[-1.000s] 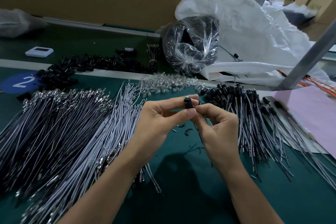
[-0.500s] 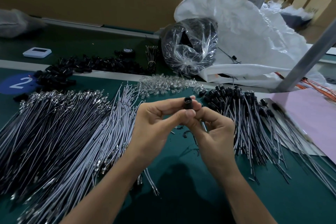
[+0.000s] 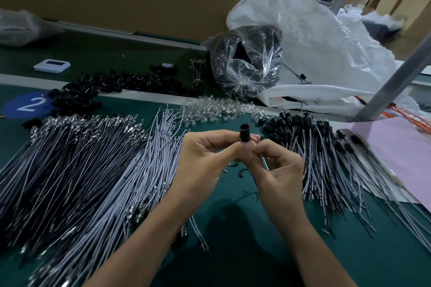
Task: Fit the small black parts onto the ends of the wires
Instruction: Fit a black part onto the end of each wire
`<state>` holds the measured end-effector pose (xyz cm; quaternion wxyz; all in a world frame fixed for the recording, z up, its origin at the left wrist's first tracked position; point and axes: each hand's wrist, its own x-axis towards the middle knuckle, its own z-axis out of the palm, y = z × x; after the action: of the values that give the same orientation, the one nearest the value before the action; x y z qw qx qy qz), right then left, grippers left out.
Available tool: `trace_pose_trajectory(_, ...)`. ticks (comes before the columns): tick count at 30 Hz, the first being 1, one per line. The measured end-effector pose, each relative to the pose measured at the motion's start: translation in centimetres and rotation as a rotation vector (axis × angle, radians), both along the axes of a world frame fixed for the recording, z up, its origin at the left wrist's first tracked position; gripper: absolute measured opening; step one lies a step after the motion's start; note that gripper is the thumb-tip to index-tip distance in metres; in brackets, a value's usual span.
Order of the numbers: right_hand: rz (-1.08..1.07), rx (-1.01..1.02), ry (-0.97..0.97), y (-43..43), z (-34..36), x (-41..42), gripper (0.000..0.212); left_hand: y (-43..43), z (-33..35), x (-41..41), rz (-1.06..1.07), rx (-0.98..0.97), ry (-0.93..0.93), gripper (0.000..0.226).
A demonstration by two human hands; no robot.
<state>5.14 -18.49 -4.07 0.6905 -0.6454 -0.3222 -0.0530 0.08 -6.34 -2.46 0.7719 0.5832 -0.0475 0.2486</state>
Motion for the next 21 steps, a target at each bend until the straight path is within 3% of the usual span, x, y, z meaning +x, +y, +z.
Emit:
trace_pose_trajectory(6,-0.084,-0.059,-0.043,0.3,0.0,-0.4,0.008,0.2,-0.1,0.2,-0.007,-0.094,-0.001,0.012)
trace_pose_trajectory(10,-0.15,-0.207,-0.043,0.4,0.6,-0.2,0.004,0.1,-0.2,0.6,0.033,-0.148,0.141,0.023)
trace_pose_trajectory(13,-0.122,-0.361,-0.06,0.1,1.7,1.0,0.021,0.7,-0.6,0.8,0.106,-0.317,0.233,0.022)
trace_pose_trajectory(15,-0.257,-0.464,-0.153,0.3,2.4,2.9,0.027,1.0,-0.8,0.8,0.151,-0.288,0.302,0.022)
trace_pose_trajectory(17,-0.343,-0.593,-0.236,1.3,3.1,5.8,0.016,1.0,-0.8,0.8,0.119,-0.237,0.353,0.03)
trace_pose_trajectory(21,-0.223,-1.011,-0.281,4.9,3.1,10.6,0.026,1.3,-0.5,0.6,0.043,-0.252,0.39,0.029)
